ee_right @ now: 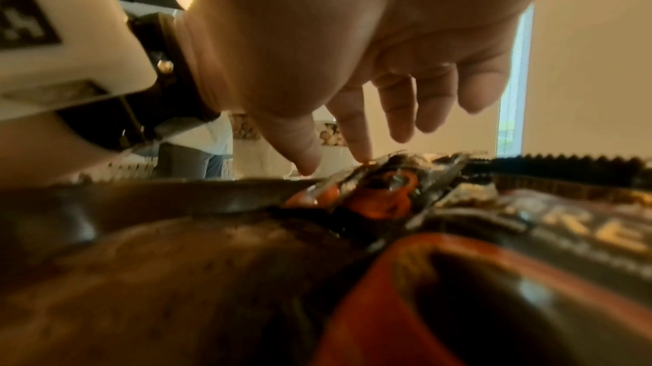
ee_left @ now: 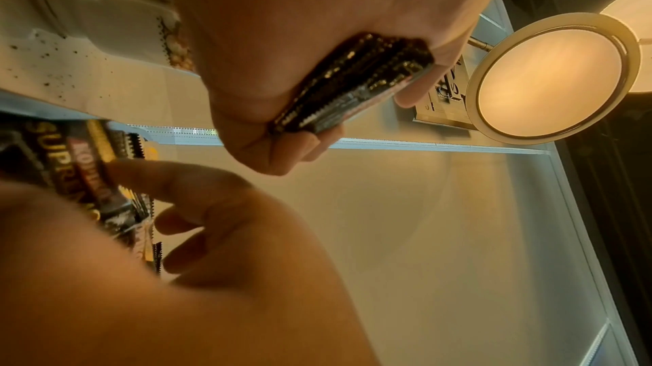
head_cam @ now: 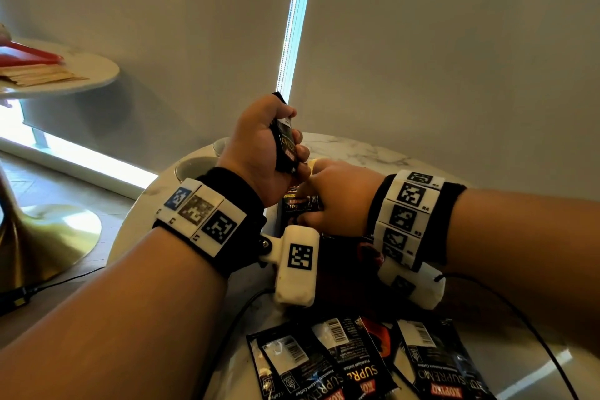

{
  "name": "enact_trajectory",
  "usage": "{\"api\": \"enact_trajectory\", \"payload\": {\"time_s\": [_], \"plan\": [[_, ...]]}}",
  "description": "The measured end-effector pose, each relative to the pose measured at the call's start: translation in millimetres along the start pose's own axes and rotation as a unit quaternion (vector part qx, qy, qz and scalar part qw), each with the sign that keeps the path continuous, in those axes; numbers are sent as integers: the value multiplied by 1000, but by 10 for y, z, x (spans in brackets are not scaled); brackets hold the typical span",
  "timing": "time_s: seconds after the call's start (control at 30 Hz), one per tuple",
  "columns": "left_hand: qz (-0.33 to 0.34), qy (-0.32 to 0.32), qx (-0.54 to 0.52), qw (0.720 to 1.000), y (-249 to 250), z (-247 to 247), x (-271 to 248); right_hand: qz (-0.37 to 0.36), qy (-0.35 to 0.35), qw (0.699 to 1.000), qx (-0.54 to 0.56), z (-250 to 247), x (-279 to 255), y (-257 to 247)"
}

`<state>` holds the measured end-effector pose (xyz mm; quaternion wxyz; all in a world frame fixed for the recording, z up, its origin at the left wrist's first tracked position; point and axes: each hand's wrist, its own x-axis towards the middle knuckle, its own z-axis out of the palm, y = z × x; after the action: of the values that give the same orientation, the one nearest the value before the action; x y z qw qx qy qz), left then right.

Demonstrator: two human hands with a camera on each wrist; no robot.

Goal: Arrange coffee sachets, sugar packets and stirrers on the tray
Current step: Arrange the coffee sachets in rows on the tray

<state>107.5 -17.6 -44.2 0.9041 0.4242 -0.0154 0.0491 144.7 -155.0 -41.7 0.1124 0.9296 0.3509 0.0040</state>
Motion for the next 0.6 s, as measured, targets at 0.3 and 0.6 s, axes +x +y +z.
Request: {"api": "enact_trajectory", "payload": {"time_s": [0.3,0.6], "plan": [[-1,-13,15,1000,-25,-3,7,18,73,993,97,-92,-84,224],[-9,-2,40,999,-71,12,50,-5,156,958,239,-145,-273,424]]}}
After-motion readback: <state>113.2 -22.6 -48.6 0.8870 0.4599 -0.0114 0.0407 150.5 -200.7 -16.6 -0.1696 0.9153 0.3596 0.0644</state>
